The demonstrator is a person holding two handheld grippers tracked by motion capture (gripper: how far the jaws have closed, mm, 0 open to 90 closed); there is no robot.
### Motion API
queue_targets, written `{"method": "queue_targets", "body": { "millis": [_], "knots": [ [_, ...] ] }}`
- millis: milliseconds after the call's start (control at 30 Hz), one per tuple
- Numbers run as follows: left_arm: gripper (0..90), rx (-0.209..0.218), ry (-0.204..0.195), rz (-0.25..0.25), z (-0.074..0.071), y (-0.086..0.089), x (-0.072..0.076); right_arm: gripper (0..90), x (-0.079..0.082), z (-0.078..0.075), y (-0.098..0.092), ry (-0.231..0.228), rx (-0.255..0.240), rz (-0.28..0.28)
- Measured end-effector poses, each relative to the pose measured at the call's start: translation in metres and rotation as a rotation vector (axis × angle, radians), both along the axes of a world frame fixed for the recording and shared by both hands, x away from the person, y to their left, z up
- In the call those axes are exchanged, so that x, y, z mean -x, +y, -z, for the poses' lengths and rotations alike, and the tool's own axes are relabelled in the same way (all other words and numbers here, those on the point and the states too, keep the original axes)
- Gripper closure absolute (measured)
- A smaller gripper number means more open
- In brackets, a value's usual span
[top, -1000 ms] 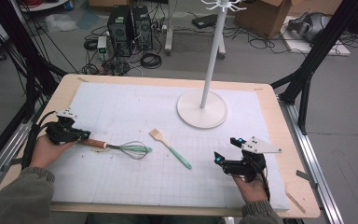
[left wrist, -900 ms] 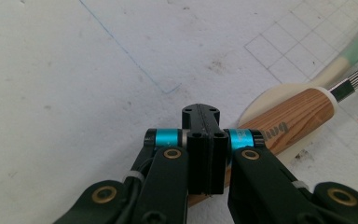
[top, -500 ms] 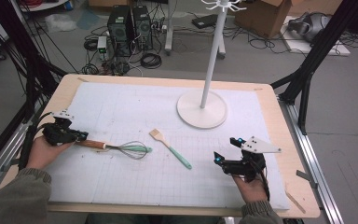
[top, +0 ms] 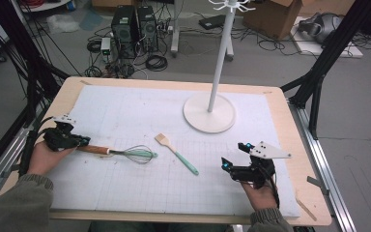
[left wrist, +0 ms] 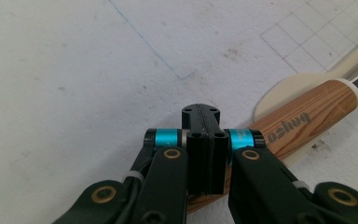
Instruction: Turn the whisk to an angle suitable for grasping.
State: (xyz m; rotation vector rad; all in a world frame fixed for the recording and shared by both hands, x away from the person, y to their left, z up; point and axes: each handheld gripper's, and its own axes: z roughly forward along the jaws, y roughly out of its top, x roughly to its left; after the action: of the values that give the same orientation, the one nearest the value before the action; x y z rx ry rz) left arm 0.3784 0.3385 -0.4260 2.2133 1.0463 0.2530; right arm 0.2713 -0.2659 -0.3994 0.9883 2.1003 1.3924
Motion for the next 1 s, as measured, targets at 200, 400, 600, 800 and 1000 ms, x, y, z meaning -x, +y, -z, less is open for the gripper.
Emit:
{"method": "queue_targets", "body": {
  "millis": [200, 400, 600, 800, 1000],
  "knots": [
    [89.3, 0.003, 0.0, 0.012, -0.001, 0.001, 0.004, 16.4, 0.0, 0.0, 0.0, 0.004, 0.004, -0.001],
    [89.3, -0.001, -0.002, 0.022, 0.001, 0.001, 0.007, 16.4, 0.0, 0.0, 0.0, 0.001, 0.006, -0.001],
    [89.2, -0.004, -0.006, 0.033, 0.001, 0.001, 0.012, 16.4, -0.001, 0.0, 0.0, 0.003, 0.004, -0.001],
    [89.2, -0.019, -0.012, 0.046, 0.001, 0.0, 0.015, 16.4, -0.001, 0.0, 0.0, 0.003, 0.004, 0.0],
    [89.2, -0.018, -0.015, 0.035, 0.002, 0.003, 0.017, 16.4, -0.001, 0.0, 0.0, 0.001, 0.005, -0.001]
  ]
}}
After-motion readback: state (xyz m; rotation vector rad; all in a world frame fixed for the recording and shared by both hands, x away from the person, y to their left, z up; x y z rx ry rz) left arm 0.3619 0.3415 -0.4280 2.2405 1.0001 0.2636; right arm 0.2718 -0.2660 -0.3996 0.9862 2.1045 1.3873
